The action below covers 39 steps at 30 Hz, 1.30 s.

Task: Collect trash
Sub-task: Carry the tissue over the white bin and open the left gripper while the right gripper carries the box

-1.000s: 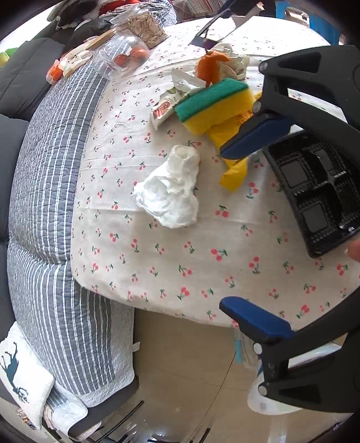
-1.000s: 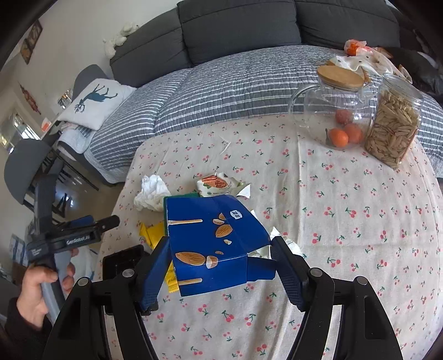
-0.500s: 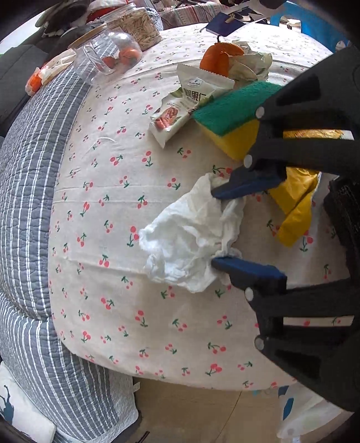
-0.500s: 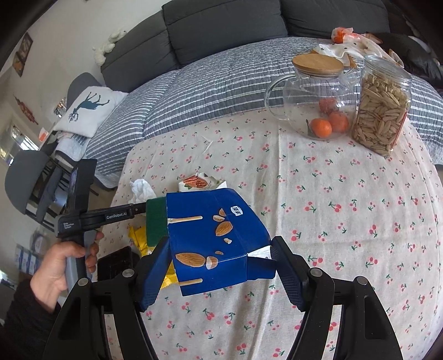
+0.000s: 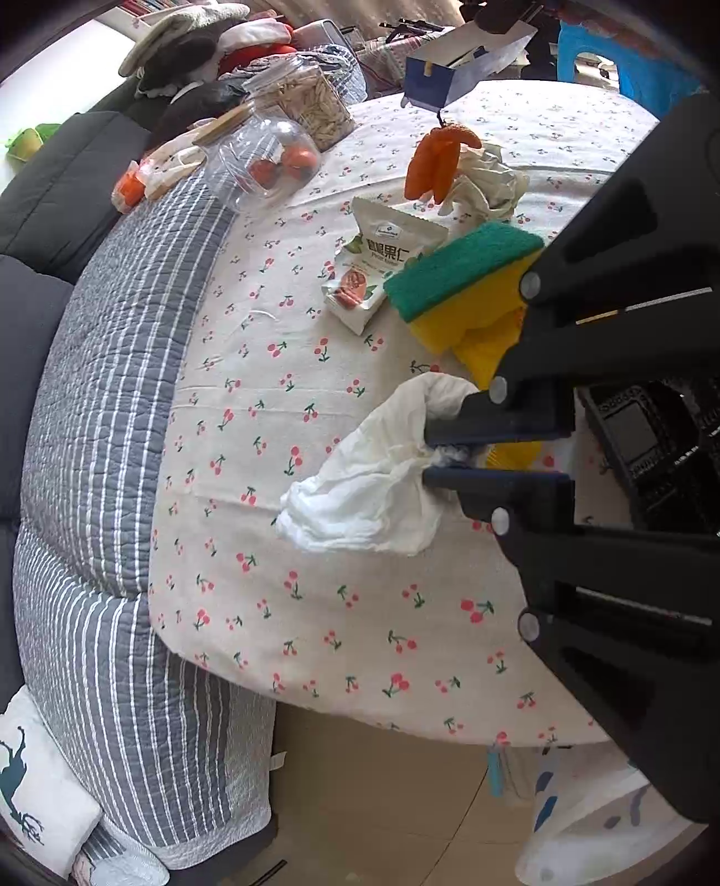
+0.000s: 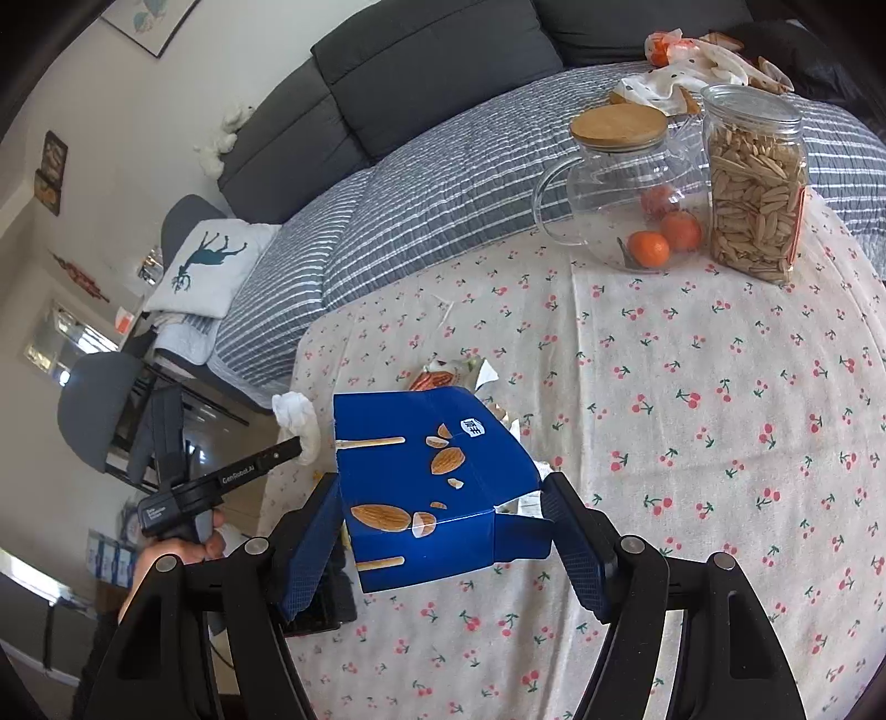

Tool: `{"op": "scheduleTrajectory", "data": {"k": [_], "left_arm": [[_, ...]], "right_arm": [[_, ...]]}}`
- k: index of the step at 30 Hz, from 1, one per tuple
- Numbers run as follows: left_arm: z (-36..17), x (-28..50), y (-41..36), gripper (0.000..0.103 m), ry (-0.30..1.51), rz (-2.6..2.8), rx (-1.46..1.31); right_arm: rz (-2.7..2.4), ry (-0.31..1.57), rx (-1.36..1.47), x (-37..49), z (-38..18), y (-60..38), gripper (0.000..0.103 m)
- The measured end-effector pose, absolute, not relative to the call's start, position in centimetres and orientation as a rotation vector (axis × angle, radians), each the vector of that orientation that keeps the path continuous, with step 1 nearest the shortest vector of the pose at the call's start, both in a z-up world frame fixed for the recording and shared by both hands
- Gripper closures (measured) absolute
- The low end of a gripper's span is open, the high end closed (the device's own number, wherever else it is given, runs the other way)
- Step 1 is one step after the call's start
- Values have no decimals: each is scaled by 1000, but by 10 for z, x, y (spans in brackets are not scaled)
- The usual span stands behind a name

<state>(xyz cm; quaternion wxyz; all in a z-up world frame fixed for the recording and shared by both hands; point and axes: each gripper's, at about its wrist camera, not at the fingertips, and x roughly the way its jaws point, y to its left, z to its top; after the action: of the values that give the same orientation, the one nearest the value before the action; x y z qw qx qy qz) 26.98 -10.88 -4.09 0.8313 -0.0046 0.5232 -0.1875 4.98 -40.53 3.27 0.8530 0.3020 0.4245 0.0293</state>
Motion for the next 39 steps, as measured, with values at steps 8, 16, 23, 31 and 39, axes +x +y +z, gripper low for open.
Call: {"op": "scheduleTrajectory", "data": {"k": [8,16,23,31,39], "left_arm": [[-21,233,-76,94,1066,-415,-62],[-10,203,-37,94,1042,-406,-87],[-9,189,5,94,1045,-357,-85],[-14,177,65,94,1049,-268,-109],[-34,165,127,94,1098,-145,-108]], "right_arm": [[113,915,646,46,32,-382,30],[117,942,576,47,32,-353,30],[159,967,498,61,30,-307,30],[241,995,415,82,26,-241,30],[298,1026,338,100,15,-182,30]]}}
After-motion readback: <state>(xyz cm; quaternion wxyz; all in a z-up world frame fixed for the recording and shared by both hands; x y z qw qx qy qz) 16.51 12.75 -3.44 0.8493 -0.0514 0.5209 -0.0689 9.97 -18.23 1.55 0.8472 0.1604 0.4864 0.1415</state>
